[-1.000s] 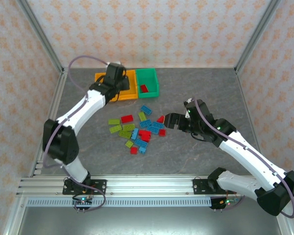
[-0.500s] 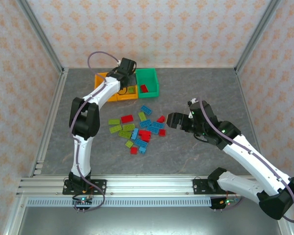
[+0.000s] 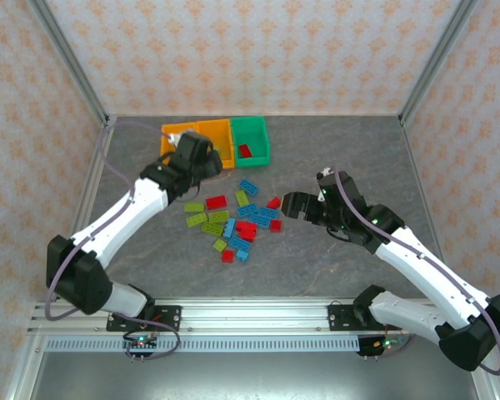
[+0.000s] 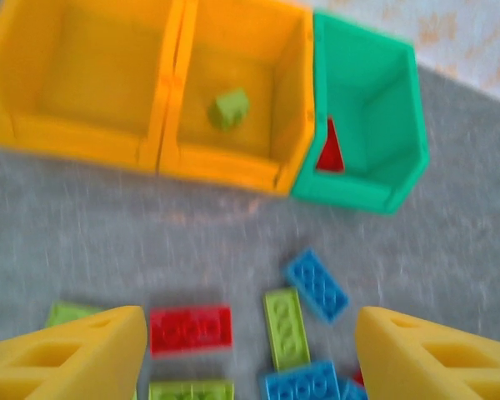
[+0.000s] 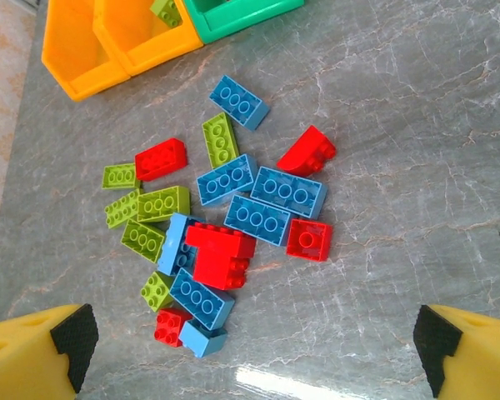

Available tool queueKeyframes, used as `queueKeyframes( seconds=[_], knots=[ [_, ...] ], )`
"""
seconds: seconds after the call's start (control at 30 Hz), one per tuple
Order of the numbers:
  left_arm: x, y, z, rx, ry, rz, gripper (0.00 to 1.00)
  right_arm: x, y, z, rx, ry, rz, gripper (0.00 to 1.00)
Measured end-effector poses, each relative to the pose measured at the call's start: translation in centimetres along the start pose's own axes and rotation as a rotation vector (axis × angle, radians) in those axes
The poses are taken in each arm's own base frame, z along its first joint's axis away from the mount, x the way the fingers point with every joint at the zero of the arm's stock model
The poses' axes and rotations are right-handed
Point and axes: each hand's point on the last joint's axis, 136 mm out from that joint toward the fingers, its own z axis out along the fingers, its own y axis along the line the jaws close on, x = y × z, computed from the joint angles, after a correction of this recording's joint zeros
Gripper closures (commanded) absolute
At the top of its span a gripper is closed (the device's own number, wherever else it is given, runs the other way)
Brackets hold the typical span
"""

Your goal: Sort the legos into containers by color

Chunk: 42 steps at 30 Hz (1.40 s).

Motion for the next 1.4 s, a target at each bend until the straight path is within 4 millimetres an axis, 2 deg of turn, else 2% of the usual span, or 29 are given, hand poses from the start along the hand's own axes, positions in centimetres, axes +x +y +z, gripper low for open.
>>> queueKeyframes(
  seconds=[0.13,0.23,0.33,0.4,0.5,0.57,0.63,0.73,0.87,1.0,1.23,1.4],
  knots=[
    [6.0,1.2,1.7,-0.052,0.136,-0.009,0.31,0.1,0.0,0.6,0.007,0.013,0.004,0.01],
    [8.5,3.0,2.9,-0.111,0.189,-0.012,0.29,0.1,0.0,0.6,0.008,0.014,0.004,0.01],
    [9.8,3.9,3.2,-0.131,0.214,0.012,0.24,0.2,-0.2,0.7,0.010,0.016,0.005,0.01],
    [10.1,3.3,3.1,-0.117,0.217,0.038,0.21,0.5,-0.5,0.9,0.016,0.019,0.009,0.01],
    [9.7,1.0,3.5,-0.078,0.218,0.065,0.19,0.9,-0.8,1.2,0.026,0.029,0.018,0.01],
    [9.1,-1.2,4.5,-0.048,0.215,0.051,0.18,0.9,-0.8,1.5,0.029,0.032,0.022,0.01],
    [8.5,-3.4,6.4,-0.035,0.210,0.011,0.16,0.9,-0.8,1.9,0.033,0.038,0.024,0.01],
    [8.4,-5.3,9.3,-0.043,0.217,-0.045,0.12,0.9,-0.9,2.1,0.037,0.041,0.027,0.01],
    [9.3,-6.4,12.9,-0.077,0.240,-0.074,0.12,0.9,-0.8,1.9,0.034,0.035,0.027,0.01],
    [9.9,-7.2,15.4,-0.108,0.260,-0.073,0.19,0.6,-1.0,1.3,0.038,0.016,0.026,0.01],
    [10.4,-7.4,17.3,-0.148,0.276,-0.049,0.36,0.5,-1.1,0.9,0.042,0.001,0.026,0.01],
    [10.3,-7.4,18.0,-0.165,0.283,0.007,0.45,0.5,-1.2,0.9,0.045,0.003,0.026,0.01]
  ],
)
